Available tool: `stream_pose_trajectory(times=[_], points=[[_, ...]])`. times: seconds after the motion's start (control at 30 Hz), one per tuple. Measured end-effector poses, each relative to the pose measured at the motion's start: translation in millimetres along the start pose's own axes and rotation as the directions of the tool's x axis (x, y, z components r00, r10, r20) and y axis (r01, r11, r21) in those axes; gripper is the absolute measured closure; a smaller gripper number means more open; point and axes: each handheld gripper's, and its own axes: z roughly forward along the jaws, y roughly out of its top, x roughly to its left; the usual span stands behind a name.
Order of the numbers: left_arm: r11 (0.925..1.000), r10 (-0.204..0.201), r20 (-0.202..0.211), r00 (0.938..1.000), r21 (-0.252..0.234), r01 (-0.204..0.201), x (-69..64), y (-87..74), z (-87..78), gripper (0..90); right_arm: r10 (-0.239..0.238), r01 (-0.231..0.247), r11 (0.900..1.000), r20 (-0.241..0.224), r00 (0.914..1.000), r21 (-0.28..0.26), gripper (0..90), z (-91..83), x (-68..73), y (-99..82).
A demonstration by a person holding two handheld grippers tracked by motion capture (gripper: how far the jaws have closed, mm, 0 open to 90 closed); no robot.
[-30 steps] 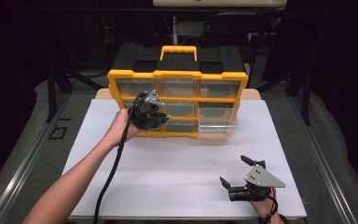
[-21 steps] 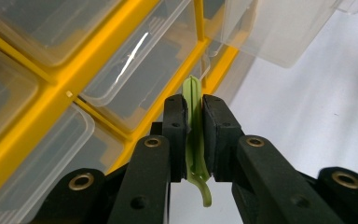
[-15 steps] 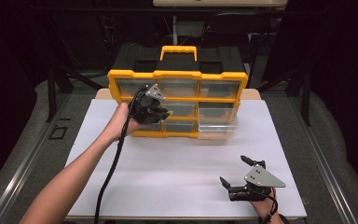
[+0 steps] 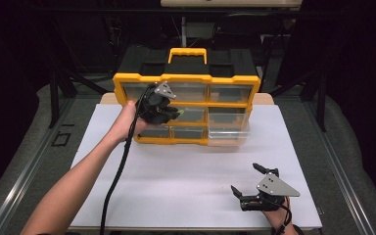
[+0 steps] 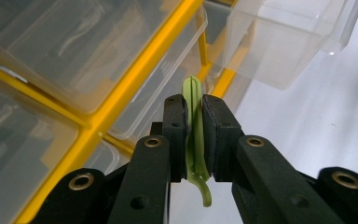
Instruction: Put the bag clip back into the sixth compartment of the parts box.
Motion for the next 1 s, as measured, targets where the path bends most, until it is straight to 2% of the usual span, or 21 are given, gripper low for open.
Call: stream_pose_trajectory(times=[1.0], points=[[0.9985,0.054,0.011,0.9985,0.005,-0.054,-1.9,33.3,-7.2,80.4,0.001,-0.001,1.0,-0.002,1.0,0.006,0.7,0.4,-0.1,-0.2]])
